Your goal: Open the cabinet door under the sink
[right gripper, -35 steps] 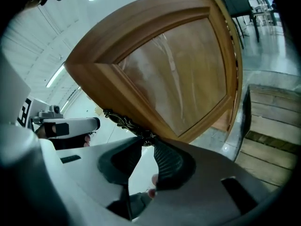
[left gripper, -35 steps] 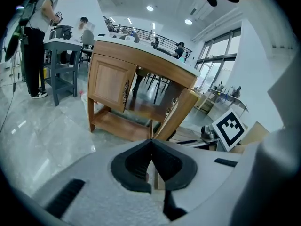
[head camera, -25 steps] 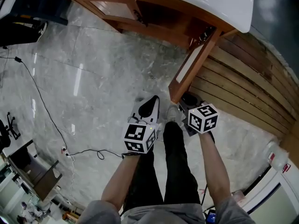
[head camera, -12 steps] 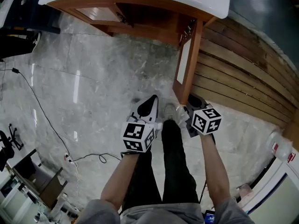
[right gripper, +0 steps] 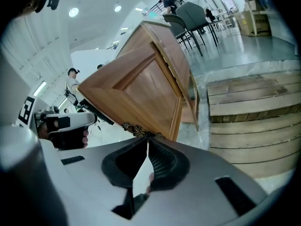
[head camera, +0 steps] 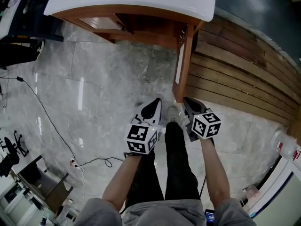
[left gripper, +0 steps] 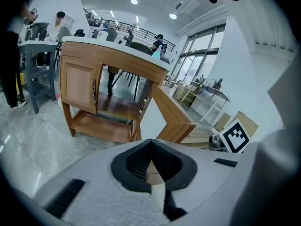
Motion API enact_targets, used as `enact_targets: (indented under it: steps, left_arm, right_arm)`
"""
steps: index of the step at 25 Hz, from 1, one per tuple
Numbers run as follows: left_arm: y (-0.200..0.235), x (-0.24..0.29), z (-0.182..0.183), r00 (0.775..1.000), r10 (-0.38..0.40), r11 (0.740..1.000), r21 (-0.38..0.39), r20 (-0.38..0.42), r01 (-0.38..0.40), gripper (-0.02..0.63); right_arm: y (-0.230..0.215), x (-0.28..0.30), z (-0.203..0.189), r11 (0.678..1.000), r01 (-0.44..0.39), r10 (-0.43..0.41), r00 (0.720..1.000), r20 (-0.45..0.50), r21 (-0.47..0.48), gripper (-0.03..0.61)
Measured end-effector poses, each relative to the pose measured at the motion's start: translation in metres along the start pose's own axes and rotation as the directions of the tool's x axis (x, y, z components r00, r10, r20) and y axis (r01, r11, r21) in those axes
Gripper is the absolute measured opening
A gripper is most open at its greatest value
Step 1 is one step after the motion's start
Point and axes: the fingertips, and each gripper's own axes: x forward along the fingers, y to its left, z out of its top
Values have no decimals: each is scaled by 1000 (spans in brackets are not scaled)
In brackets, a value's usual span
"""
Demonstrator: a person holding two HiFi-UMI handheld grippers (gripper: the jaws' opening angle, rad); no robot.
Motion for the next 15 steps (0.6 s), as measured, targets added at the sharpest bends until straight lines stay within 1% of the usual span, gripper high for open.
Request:
enact_targets:
  steps: [6, 10, 15]
  left_arm:
    - [-22, -32, 44, 1000, -15, 999, 40, 14, 15, 8]
    - [-32, -54, 80, 999, -18, 997, 73, 37, 15, 8]
    - [-44, -85, 127, 997, -12, 996, 88, 82, 5, 8]
  right_arm:
    - [38, -43, 33, 1000, -9, 10, 999, 50, -15, 11]
    - [68, -68, 73, 999, -33, 36, 993, 115, -35, 11]
    - [113, -100, 121, 994, -56, 72, 981, 178, -89, 11]
